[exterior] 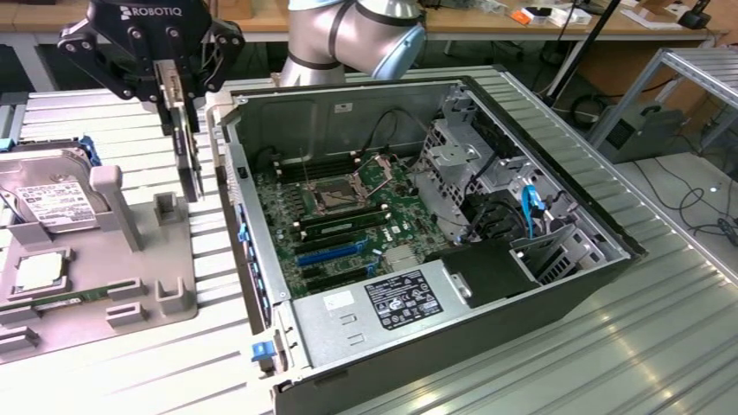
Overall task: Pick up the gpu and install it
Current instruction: 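Pick up the gpu and move the gpu toward the slot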
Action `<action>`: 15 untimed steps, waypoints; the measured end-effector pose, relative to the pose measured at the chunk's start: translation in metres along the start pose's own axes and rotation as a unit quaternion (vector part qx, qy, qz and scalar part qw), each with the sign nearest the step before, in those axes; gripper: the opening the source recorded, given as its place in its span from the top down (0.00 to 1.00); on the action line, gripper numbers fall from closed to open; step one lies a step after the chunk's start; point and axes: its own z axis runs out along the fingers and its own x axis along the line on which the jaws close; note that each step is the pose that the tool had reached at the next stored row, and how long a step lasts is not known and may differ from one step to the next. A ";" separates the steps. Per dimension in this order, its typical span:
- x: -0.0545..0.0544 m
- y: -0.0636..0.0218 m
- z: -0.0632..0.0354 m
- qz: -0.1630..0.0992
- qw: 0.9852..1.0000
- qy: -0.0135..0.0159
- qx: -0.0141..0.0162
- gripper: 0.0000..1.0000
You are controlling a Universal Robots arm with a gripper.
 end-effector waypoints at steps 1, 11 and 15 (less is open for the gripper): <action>-0.001 0.0000 0.0000 0.000 1.000 0.000 0.000 0.73; -0.014 0.0001 0.0004 0.000 1.000 0.000 0.000 0.73; -0.016 0.0001 0.0004 0.000 1.000 0.000 0.000 0.73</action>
